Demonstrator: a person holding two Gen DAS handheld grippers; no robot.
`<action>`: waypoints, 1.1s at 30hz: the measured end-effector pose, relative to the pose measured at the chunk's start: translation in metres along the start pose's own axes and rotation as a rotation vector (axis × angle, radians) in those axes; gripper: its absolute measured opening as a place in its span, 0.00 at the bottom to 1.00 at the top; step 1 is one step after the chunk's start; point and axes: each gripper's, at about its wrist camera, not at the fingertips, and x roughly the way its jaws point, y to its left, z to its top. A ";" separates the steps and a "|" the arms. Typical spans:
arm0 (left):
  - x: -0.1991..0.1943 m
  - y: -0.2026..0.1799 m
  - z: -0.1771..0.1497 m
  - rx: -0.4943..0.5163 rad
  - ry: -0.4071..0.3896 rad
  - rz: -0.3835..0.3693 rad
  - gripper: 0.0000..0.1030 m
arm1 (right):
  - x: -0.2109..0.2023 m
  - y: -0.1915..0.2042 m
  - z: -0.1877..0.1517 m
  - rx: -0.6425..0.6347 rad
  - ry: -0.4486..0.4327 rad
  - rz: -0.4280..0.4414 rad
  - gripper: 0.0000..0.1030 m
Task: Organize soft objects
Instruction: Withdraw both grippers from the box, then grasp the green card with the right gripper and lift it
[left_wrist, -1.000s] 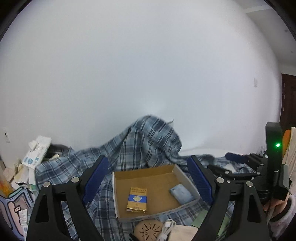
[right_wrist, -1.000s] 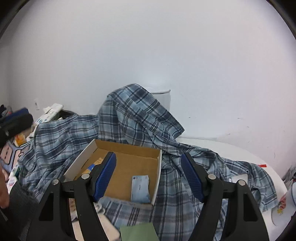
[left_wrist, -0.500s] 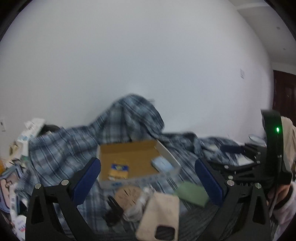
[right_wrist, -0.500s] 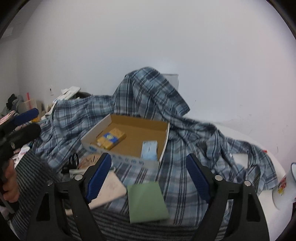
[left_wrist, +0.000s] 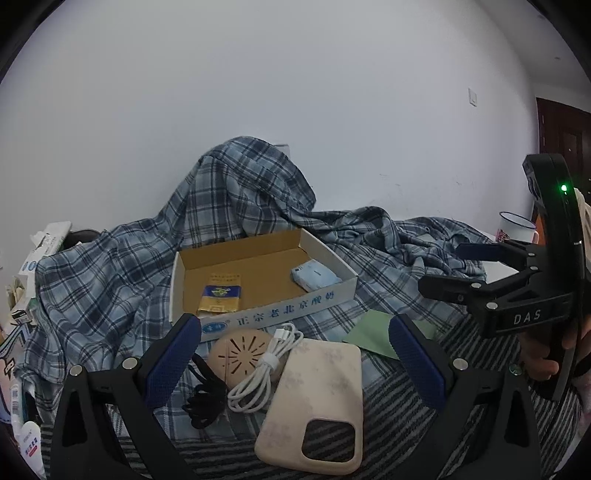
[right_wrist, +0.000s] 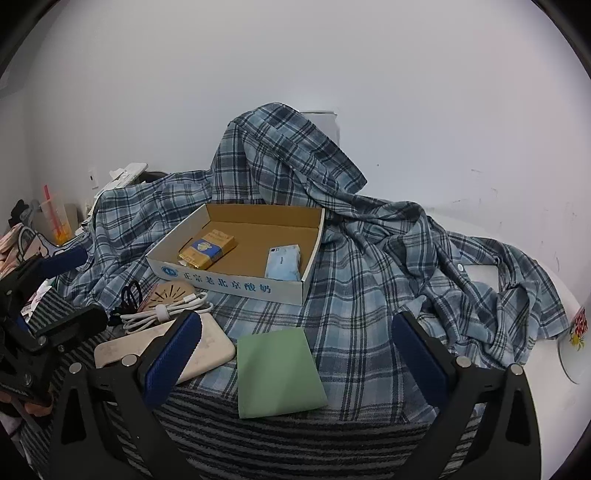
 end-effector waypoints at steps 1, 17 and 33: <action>0.003 -0.001 -0.001 0.003 0.012 -0.009 1.00 | 0.000 -0.001 0.000 0.000 0.003 0.000 0.99; 0.012 -0.002 -0.003 0.001 0.057 -0.029 1.00 | 0.039 0.005 -0.013 -0.105 0.283 0.071 0.99; 0.013 -0.001 -0.004 0.004 0.062 -0.023 1.00 | 0.077 0.009 -0.031 -0.150 0.486 0.098 0.66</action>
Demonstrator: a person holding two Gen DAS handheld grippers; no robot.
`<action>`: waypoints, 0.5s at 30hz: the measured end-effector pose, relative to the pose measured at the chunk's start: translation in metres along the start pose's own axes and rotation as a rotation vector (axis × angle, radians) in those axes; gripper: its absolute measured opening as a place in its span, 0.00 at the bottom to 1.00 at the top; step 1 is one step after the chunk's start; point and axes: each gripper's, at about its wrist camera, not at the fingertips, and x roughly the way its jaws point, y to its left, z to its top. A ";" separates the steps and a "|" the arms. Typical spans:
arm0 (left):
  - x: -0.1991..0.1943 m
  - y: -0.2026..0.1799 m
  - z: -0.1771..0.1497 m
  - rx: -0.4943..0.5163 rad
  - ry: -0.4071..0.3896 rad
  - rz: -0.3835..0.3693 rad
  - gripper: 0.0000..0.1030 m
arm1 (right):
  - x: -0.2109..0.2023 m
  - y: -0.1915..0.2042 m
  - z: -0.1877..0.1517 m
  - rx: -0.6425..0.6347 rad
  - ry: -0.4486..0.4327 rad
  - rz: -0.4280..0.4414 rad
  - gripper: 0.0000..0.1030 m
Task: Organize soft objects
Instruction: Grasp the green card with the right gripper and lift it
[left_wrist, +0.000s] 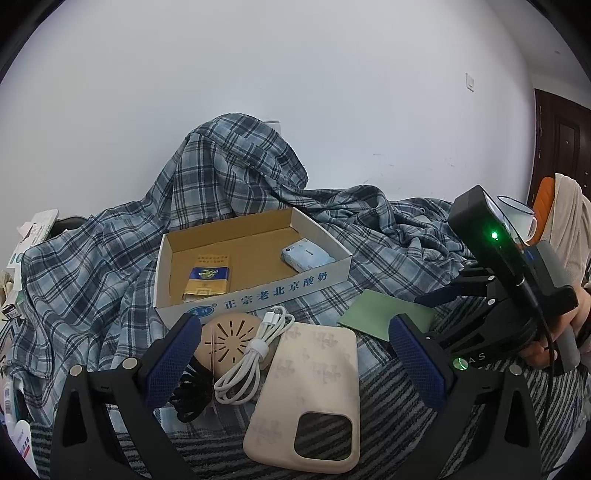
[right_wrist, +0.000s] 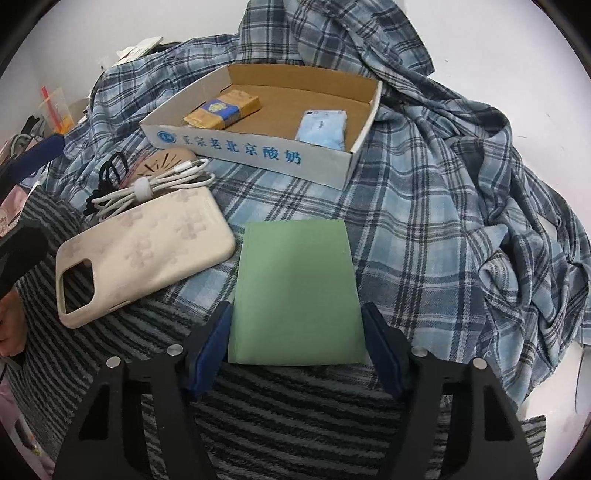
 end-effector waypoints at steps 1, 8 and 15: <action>0.000 0.000 0.000 0.000 0.000 0.000 1.00 | 0.000 0.000 0.000 0.001 -0.004 -0.003 0.66; 0.000 0.001 0.001 0.000 0.010 -0.013 1.00 | -0.029 -0.003 -0.005 0.023 -0.152 -0.089 0.66; 0.012 -0.004 -0.003 0.048 0.120 -0.059 1.00 | -0.068 -0.008 -0.018 0.070 -0.372 -0.154 0.66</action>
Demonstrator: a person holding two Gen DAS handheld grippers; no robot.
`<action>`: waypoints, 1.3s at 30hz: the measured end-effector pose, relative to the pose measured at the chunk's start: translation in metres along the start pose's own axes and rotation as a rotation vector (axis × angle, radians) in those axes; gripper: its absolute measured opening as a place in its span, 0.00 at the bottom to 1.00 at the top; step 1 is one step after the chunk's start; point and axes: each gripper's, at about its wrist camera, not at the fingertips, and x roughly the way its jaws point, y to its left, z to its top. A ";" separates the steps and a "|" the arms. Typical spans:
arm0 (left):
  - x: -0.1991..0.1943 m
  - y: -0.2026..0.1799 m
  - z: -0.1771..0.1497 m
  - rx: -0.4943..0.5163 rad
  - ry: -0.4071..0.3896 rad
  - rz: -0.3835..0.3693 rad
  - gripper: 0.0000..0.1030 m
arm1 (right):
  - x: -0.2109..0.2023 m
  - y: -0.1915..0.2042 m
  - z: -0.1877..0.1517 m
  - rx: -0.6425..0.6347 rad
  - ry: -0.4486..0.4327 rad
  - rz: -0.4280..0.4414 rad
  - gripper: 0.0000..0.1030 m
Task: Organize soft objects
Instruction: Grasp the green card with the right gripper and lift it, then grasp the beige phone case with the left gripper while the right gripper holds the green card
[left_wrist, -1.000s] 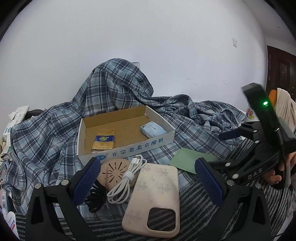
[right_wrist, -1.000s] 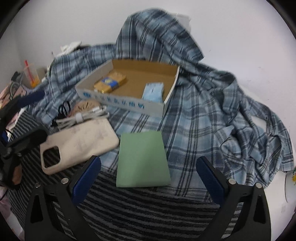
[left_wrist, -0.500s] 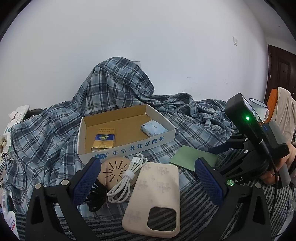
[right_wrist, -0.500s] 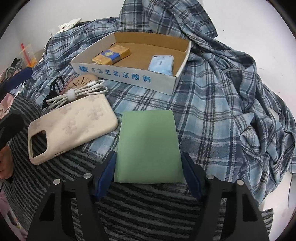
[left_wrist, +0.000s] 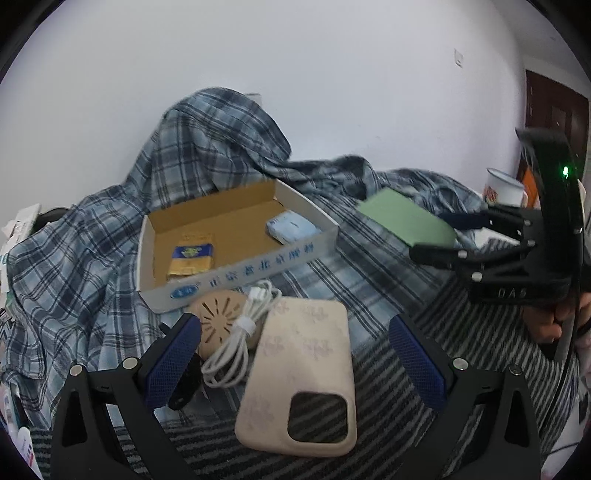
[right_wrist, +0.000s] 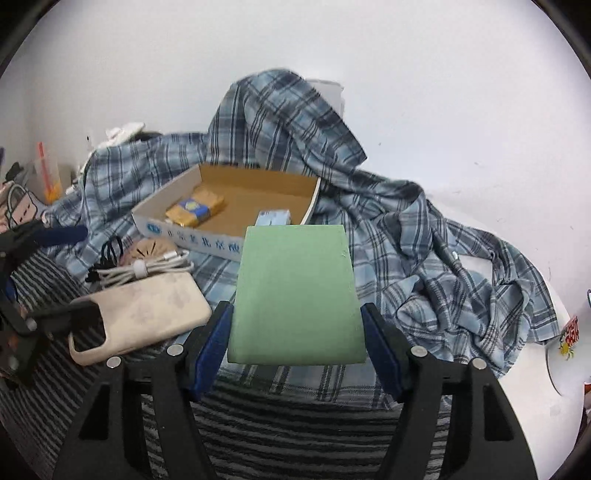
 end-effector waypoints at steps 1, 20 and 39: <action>0.000 -0.002 -0.001 0.007 0.006 -0.003 1.00 | -0.002 0.000 0.000 0.000 -0.009 0.006 0.66; 0.050 -0.008 -0.011 0.023 0.256 -0.059 0.87 | -0.004 0.006 -0.001 -0.018 -0.026 0.043 0.66; 0.041 -0.014 -0.010 0.044 0.220 -0.092 0.74 | -0.005 0.009 -0.002 -0.026 -0.028 0.048 0.66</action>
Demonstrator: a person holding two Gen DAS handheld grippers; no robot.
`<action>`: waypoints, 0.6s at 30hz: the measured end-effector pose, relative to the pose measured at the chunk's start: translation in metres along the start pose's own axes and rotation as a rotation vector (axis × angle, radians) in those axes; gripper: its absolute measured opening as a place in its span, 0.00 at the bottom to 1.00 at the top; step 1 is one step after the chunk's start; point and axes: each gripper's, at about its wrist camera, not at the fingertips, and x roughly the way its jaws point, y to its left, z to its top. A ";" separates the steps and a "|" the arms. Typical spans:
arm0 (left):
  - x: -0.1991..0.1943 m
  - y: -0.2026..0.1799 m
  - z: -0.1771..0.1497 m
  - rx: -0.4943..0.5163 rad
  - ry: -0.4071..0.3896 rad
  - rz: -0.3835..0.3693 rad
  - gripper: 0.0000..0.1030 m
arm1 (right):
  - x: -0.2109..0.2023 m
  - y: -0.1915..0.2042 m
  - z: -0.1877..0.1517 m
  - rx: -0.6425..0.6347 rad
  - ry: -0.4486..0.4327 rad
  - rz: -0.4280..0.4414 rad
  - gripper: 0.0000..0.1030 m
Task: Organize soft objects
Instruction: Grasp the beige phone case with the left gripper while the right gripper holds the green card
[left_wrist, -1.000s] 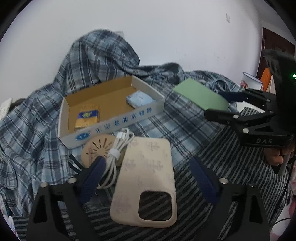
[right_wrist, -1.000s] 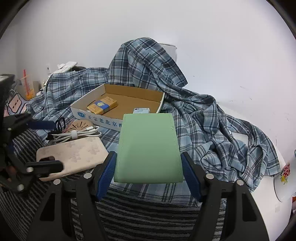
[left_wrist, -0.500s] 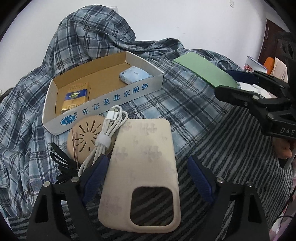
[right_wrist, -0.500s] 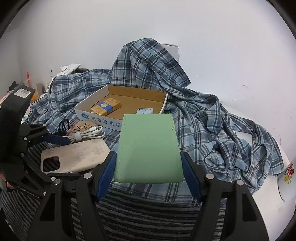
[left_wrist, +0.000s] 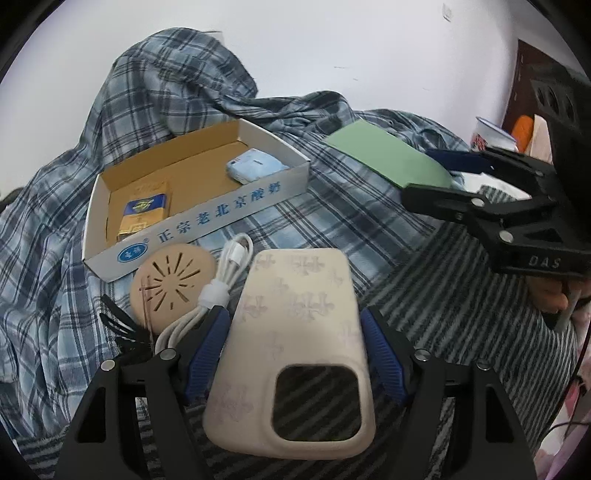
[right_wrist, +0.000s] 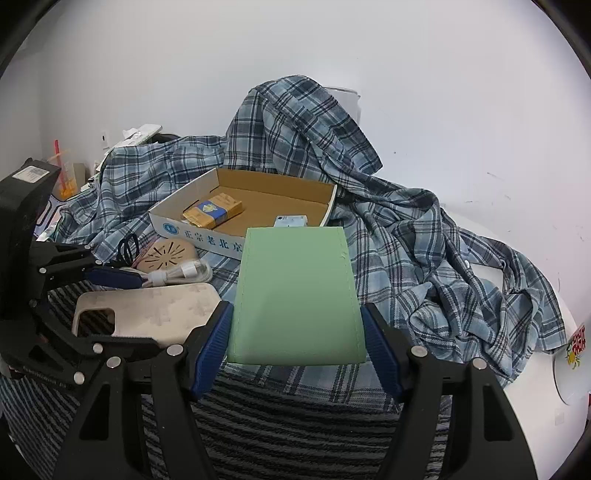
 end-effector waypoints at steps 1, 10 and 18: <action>0.002 0.000 0.000 0.000 0.007 0.000 0.74 | 0.000 0.000 0.000 -0.001 0.002 0.000 0.66; 0.012 0.000 0.000 0.002 0.063 -0.014 0.86 | 0.002 0.000 0.000 0.003 0.005 0.005 0.66; 0.004 0.007 0.000 -0.026 0.033 -0.069 0.84 | 0.002 0.000 0.000 0.004 0.007 0.006 0.66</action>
